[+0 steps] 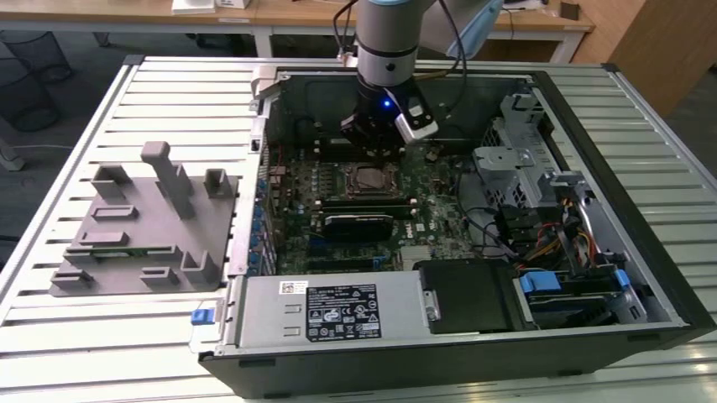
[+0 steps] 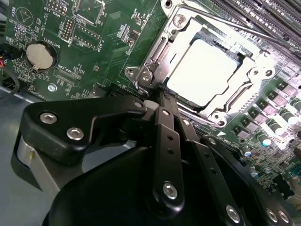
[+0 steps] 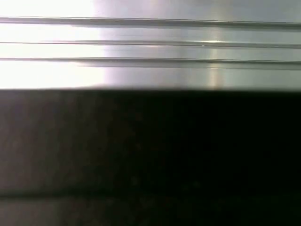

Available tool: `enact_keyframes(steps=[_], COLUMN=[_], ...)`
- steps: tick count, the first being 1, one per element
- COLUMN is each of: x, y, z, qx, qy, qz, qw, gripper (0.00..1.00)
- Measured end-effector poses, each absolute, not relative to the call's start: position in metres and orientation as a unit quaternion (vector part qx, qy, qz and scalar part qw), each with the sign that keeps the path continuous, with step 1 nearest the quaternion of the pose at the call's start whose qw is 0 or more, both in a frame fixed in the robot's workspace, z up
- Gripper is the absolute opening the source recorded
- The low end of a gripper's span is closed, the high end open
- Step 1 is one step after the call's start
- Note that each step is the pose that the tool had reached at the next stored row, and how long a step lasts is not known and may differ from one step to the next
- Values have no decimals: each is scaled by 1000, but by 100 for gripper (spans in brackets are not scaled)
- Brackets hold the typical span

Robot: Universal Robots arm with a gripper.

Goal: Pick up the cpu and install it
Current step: 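Install the first cpu locking lever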

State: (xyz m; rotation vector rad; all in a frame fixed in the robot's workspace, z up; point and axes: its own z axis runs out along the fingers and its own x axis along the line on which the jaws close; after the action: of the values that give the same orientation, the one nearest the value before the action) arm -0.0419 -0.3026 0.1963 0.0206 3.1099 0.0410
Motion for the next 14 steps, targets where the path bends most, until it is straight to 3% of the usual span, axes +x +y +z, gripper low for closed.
enact_keyframes(steps=[14], x=[-42], y=[-299], z=[199], qx=[6], qy=[1000], qz=[27], qw=[12], gripper=[11])
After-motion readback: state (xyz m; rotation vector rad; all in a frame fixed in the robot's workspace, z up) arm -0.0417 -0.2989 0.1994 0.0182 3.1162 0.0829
